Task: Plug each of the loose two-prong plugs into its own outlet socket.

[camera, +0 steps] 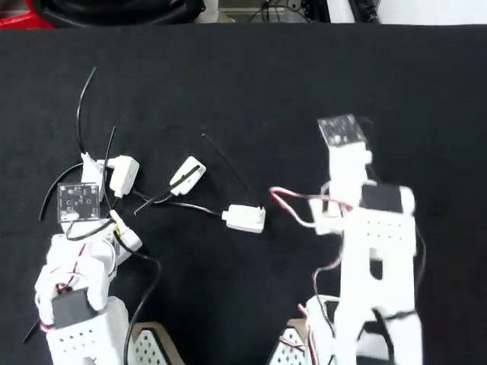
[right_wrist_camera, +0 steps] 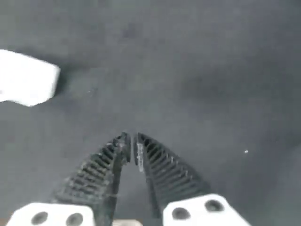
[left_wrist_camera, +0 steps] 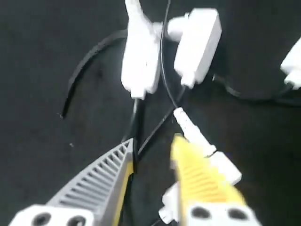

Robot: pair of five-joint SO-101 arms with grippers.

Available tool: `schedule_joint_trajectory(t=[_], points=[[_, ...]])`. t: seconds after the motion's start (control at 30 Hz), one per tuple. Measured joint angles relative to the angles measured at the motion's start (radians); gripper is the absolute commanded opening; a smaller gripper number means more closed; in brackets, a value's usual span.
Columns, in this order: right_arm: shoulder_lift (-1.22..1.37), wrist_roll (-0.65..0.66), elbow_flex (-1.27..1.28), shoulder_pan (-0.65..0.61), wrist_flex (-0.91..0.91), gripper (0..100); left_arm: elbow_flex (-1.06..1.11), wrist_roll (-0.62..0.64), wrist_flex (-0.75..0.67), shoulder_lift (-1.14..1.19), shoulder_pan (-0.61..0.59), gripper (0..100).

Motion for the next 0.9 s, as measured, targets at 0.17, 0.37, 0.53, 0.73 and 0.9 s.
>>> schedule_joint_trajectory(t=[0.17,0.37,0.53,0.73,0.9], points=[[-0.193,0.023,0.351,0.083,-0.311,1.1,0.092,-0.06,-0.012,-0.046,0.0,6],[-0.483,0.023,0.718,0.086,-0.532,1.1,0.103,-0.16,-0.012,-0.049,0.0,6],[-0.735,0.023,0.792,0.094,-0.423,1.1,0.104,-0.166,-0.012,-0.049,0.0,5],[-0.984,0.025,0.795,0.092,-0.083,1.1,0.104,-0.166,-0.012,-0.049,0.0,5],[-1.088,0.025,0.792,0.094,0.034,1.1,0.104,-0.166,-0.012,-0.049,0.0,5]])
